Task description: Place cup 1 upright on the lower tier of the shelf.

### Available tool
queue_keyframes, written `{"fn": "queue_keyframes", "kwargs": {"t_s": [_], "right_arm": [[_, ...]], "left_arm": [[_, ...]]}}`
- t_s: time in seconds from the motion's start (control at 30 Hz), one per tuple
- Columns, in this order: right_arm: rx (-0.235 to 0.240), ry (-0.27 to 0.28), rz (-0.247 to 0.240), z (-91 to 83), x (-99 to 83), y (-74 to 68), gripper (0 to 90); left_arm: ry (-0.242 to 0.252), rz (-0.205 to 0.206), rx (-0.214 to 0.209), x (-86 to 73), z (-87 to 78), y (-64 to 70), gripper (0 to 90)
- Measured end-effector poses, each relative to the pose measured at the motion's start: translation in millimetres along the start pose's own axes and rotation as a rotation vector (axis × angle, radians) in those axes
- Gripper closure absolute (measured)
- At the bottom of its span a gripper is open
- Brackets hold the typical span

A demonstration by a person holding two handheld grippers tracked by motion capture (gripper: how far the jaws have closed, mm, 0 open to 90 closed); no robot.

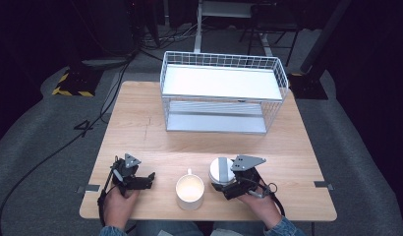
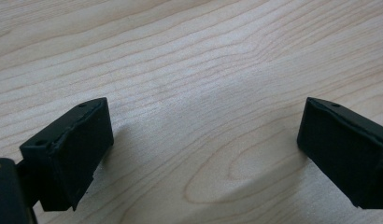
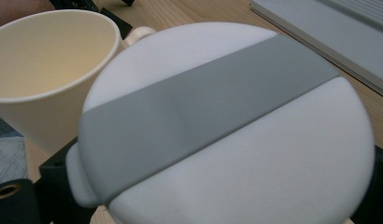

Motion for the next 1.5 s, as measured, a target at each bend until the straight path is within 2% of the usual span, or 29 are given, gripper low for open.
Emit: {"fn": "queue_keyframes", "kwargs": {"t_s": [0.63, 1.17, 1.5], "right_arm": [[-0.007, -0.004, -0.027, -2.7, 3.0, -0.1, 7.5], [-0.019, 0.023, -0.006, -5.7, 24.8, 17.8, 7.5], [-0.047, 0.020, 0.026, -4.0, 37.1, 43.4, 7.5]], "left_arm": [[0.000, 0.001, 0.001, 0.0, -0.1, -0.1, 4.1], [0.000, 0.000, 0.000, 0.0, 0.0, 0.0, 4.1], [0.000, 0.002, 0.000, 0.0, 0.0, -0.1, 4.2]]}}
Point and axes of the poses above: each handheld gripper's, and its own axes: z roughly forward along the jaws, x roughly out of its top, y roughly to its right, the point moved 10 cm from there along z, roughly forward along the jaws, and after that the axes turned 12 degrees about -z, right-handed, at the moved point
